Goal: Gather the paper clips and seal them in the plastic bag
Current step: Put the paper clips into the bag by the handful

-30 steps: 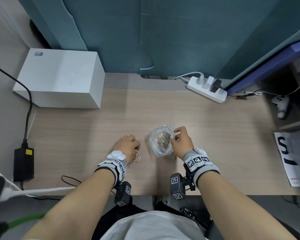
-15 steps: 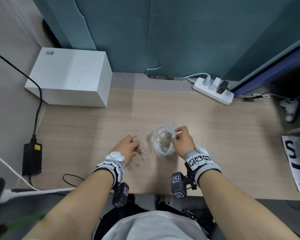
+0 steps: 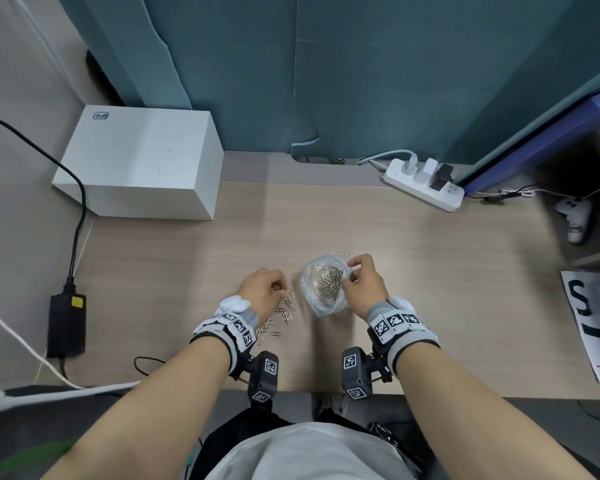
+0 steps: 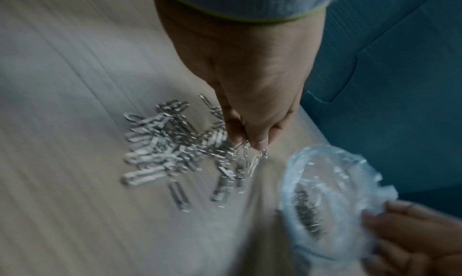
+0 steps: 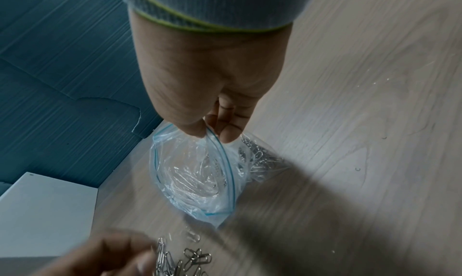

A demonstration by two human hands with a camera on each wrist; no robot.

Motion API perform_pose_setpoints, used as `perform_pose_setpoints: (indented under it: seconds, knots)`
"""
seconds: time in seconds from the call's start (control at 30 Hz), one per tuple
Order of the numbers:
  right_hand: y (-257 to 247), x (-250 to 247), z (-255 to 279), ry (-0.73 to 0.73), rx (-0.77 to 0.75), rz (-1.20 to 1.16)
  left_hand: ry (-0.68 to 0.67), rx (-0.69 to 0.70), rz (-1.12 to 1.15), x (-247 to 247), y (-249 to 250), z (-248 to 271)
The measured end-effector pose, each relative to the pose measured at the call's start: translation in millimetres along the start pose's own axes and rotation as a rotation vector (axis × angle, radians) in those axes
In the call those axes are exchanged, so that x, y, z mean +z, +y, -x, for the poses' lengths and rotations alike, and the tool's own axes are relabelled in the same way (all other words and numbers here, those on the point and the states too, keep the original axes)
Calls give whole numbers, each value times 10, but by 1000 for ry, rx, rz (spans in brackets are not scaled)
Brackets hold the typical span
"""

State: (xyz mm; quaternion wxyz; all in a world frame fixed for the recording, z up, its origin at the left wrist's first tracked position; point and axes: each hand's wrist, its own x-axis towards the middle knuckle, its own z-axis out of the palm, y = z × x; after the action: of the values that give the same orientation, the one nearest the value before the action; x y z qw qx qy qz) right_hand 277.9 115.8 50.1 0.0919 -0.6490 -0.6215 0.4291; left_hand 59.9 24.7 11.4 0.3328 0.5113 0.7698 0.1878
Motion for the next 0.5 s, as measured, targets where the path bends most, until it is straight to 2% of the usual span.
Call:
perform_pose_setpoints:
  seconds: [0.1, 0.17, 0.27, 0.33, 0.43, 0.5]
  knots:
    - [1, 10, 9, -4, 5, -4, 22, 67, 193, 33, 337, -28]
    - [3, 23, 20, -5, 0, -2, -26, 90, 326, 77, 526, -43]
    - [3, 32, 24, -6, -8, -8, -80, 96, 347, 122, 613, -72]
    - [1, 30, 20, -5, -5, -14, -48, 96, 267, 110, 524, -79]
    - [9, 9, 26, -3, 7, -17, 38, 70, -43, 4, 259, -6]
    - [28, 2, 30, -2, 13, -16, 33, 9, -239, -45, 78, 87]
